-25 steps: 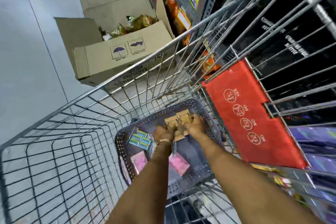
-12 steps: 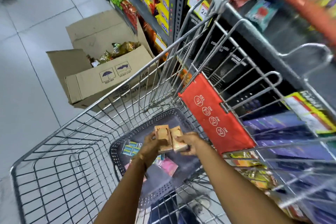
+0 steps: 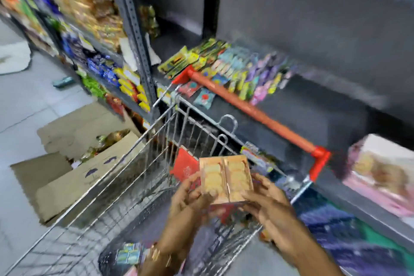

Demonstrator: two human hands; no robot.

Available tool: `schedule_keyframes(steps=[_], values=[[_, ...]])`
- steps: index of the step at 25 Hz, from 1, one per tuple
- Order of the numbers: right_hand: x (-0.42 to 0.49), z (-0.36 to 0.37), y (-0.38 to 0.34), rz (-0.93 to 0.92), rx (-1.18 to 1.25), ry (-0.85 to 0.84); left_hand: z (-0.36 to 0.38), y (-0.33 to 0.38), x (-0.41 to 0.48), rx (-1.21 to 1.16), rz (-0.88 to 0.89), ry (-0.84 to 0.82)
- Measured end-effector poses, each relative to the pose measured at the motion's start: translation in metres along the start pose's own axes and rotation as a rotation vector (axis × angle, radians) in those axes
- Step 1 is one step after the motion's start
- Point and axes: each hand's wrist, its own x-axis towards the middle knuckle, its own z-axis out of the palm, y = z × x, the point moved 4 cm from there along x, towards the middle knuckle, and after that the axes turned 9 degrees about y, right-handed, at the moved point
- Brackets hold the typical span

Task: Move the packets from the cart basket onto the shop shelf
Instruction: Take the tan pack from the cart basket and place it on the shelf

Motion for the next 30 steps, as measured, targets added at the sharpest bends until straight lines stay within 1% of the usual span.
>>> schedule_keyframes(steps=[2, 4, 8, 9, 10, 13, 16, 18, 19, 21, 22, 23, 24, 26, 28, 30], values=[[-0.024, -0.028, -0.036, -0.124, 0.085, 0.034, 0.051, 0.006, -0.010, 0.007, 0.003, -0.117], [-0.044, -0.061, -0.060, -0.232, 0.145, 0.107, 0.098, 0.005, -0.014, 0.032, 0.004, -0.244], [-0.073, -0.130, -0.087, -0.420, 0.301, 0.318, 0.186, -0.011, -0.024, 0.207, 0.024, -0.476], [-0.076, -0.145, -0.092, -0.457, 0.314, 0.391, 0.205, -0.018, -0.025, 0.254, 0.004, -0.508], [-0.075, -0.162, -0.097, -0.489, 0.272, 0.491, 0.223, -0.026, -0.025, 0.292, -0.029, -0.516], [-0.063, -0.202, -0.110, -0.576, -0.018, 0.814, 0.264, -0.049, -0.016, 0.344, -0.114, -0.496], [-0.047, -0.222, -0.124, -0.634, -0.320, 0.994, 0.303, -0.065, -0.003, 0.470, -0.071, -0.553], [-0.046, -0.224, -0.133, -0.645, -0.650, 1.101, 0.318, -0.072, 0.009, 0.629, -0.015, -0.578], [-0.048, -0.222, -0.135, -0.580, -0.825, 1.109, 0.322, -0.075, 0.014, 0.741, 0.032, -0.610], [-0.049, -0.218, -0.134, -0.370, -1.173, 1.081, 0.329, -0.079, 0.020, 0.932, 0.128, -0.715], [-0.050, -0.218, -0.133, -0.283, -1.302, 1.069, 0.332, -0.081, 0.020, 0.980, 0.148, -0.760], [-0.051, -0.218, -0.133, -0.234, -1.382, 1.061, 0.336, -0.080, 0.018, 1.039, 0.188, -0.797], [-0.051, -0.219, -0.132, -0.217, -1.424, 1.058, 0.341, -0.079, 0.018, 1.132, 0.282, -0.796], [-0.050, -0.220, -0.132, -0.222, -1.462, 1.050, 0.347, -0.075, 0.020, 1.392, 0.570, -0.714], [-0.047, -0.219, -0.130, -0.220, -1.497, 1.027, 0.346, -0.072, 0.020, 1.618, 0.757, -0.618], [-0.044, -0.216, -0.126, -0.202, -1.515, 1.010, 0.343, -0.073, 0.017, 1.801, 0.907, -0.552]])
